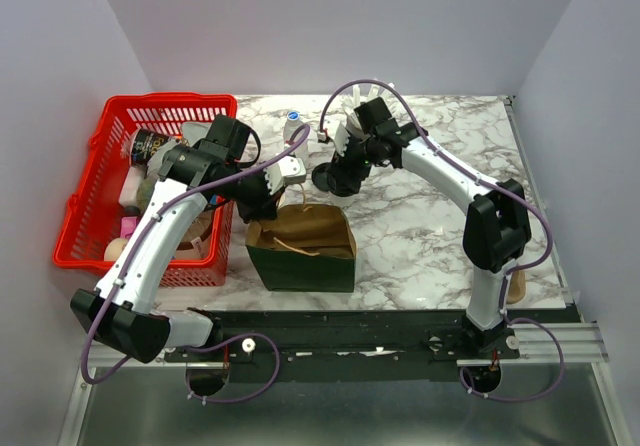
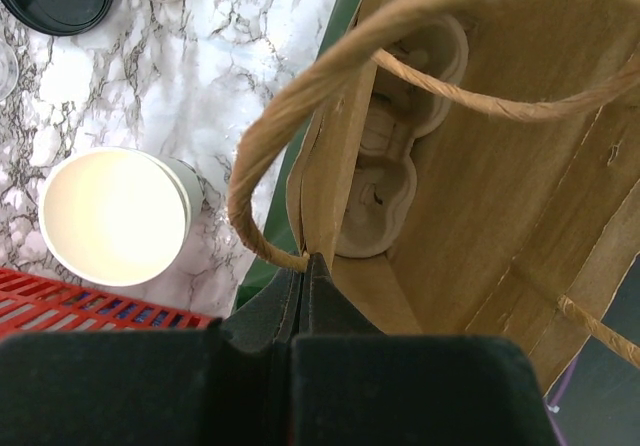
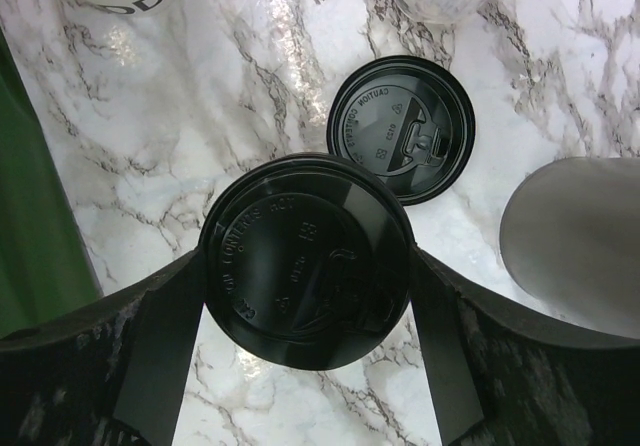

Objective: Pack the takeout coffee

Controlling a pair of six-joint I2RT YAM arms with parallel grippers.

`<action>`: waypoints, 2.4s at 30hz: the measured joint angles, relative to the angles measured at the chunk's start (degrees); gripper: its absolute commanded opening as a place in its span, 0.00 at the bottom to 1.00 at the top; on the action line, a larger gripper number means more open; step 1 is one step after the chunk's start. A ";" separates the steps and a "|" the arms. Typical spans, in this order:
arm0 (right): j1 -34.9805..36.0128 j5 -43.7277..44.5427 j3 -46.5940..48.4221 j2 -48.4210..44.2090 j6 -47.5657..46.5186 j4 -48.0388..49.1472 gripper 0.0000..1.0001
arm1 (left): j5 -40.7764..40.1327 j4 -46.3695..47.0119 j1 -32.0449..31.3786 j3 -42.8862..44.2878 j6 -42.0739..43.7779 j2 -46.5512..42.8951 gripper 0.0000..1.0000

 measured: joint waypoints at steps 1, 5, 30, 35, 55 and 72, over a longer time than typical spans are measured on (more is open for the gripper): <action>0.00 0.02 0.00 -0.13 -0.59 -0.11 0.82 | 0.02 0.13 0.00 -0.15 -0.02 0.00 0.00; 0.00 0.92 -1.18 -1.49 -4.00 -0.87 0.79 | 0.37 1.16 0.00 -0.96 -0.20 -0.02 0.00; -9.86 -9.92 -8.07 -20.22 -55.84 -36.28 0.79 | 3.96 8.28 0.04 -4.85 -2.99 -1.31 0.00; -10.29 -10.10 -10.45 -19.39 -61.55 -37.59 0.82 | 4.02 8.76 0.04 -4.96 -3.26 -1.20 0.00; -10.80 -10.78 -9.73 -15.47 -59.49 -39.19 1.00 | 6.54 9.40 0.04 -5.55 -3.26 -0.44 0.00; -11.45 0.63 -13.66 -25.70 25.55 -25.59 1.00 | 3.78 21.11 0.44 -7.98 -16.70 -0.68 0.00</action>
